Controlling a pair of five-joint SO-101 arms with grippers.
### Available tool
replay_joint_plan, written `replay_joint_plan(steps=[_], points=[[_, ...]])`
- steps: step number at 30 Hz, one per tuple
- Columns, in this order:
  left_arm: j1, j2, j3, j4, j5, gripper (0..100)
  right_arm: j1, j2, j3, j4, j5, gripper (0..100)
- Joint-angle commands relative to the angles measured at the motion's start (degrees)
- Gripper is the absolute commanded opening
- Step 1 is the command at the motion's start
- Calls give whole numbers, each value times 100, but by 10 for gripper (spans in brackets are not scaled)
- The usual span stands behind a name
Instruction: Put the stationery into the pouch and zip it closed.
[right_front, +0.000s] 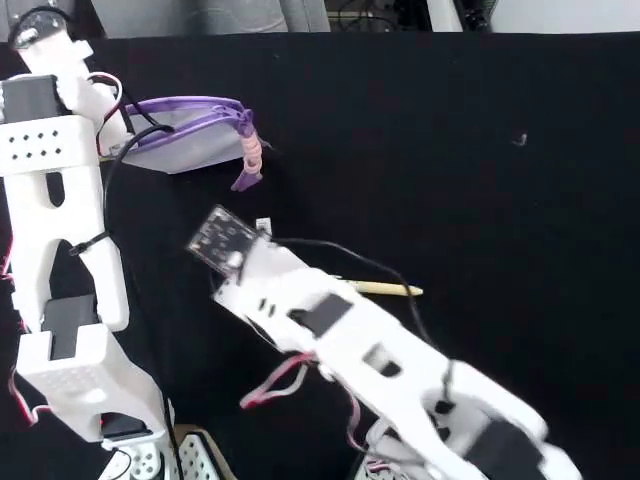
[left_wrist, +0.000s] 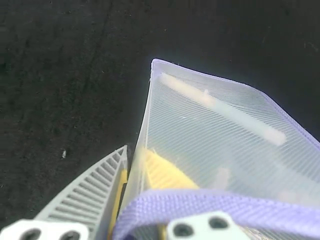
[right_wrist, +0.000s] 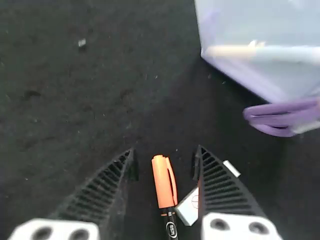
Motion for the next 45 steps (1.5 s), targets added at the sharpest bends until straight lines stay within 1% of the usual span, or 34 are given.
replay_joint_plan(steps=[1,5,8,11,14,20,25,28,30,34,37,40,45], points=[[-242,-79,-31,-35,35,29,114,1279,-971,-158,114,173],[-242,-79,-22,-35,35,29,422,2123,-1560,-149,114,173],[-242,-79,-22,-35,35,29,501,2536,-1886,-44,114,173],[-242,-79,-22,-35,35,29,448,2870,-2360,545,158,173],[-233,-79,-22,-35,35,29,316,3222,-2862,1160,378,173],[-224,-79,-13,-35,35,29,316,3705,-3556,1829,431,173],[-198,-79,-13,-35,35,29,334,4163,-4382,2857,448,173],[-198,-79,-13,-35,35,29,316,4708,-5077,3578,712,172],[-198,-79,-4,-35,35,29,334,5068,-5631,4079,738,143],[-198,-79,-4,-35,35,29,352,5745,-6607,4914,782,9],[-198,-79,-4,-35,35,29,360,6114,-7143,5336,782,27],[-198,-79,-4,-35,35,29,536,6202,-7407,5512,791,10],[-198,-79,-4,-35,35,29,1116,5727,-7442,5512,756,11]])
